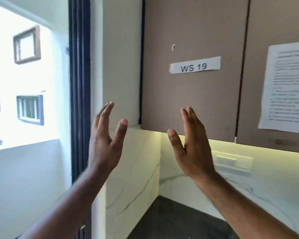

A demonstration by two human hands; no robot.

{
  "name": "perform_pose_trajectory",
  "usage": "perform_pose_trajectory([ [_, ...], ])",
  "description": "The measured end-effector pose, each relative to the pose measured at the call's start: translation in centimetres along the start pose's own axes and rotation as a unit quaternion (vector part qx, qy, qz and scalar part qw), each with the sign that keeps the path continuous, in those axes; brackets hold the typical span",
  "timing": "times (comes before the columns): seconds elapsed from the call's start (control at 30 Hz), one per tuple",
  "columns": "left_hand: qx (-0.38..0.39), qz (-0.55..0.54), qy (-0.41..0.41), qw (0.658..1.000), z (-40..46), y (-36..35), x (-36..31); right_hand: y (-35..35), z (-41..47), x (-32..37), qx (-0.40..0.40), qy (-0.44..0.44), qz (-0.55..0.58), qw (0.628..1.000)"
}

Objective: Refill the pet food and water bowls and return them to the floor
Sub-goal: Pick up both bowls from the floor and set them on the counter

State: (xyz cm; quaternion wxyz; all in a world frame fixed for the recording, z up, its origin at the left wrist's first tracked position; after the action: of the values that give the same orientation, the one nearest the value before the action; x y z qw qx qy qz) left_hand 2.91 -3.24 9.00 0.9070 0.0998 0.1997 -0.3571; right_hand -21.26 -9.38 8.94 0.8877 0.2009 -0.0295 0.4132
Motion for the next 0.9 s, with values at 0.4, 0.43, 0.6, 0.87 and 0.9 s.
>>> perform_pose_trajectory([
  [0.4,-0.058,0.092,0.110,0.988,-8.9,15.5,10.2,-14.8,-7.1,11.6,0.136,0.032,0.170,0.976],
  [0.43,-0.061,0.104,0.122,0.985,-9.9,16.9,11.4,-16.2,-8.0,12.7,0.148,0.033,0.182,0.972],
  [0.6,-0.078,0.145,0.200,0.966,-15.0,24.8,17.4,-24.3,-12.7,18.2,0.225,0.031,0.231,0.946],
  [0.87,-0.100,0.197,0.332,0.917,-25.1,37.0,27.4,-37.6,-22.7,25.6,0.337,0.008,0.263,0.904],
  [0.9,-0.100,0.202,0.349,0.909,-26.7,38.3,28.5,-39.4,-24.4,26.5,0.354,0.004,0.262,0.898],
])
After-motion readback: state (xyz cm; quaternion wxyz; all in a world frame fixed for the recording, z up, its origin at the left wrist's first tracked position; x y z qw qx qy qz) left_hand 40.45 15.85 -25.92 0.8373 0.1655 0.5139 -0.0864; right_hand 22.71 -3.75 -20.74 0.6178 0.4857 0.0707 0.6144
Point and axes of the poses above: each hand's wrist, its own z-axis towards the middle knuckle, its own y-axis out of the back of the hand, x = y × z, the point moved 10 cm from there along z, towards the middle knuckle
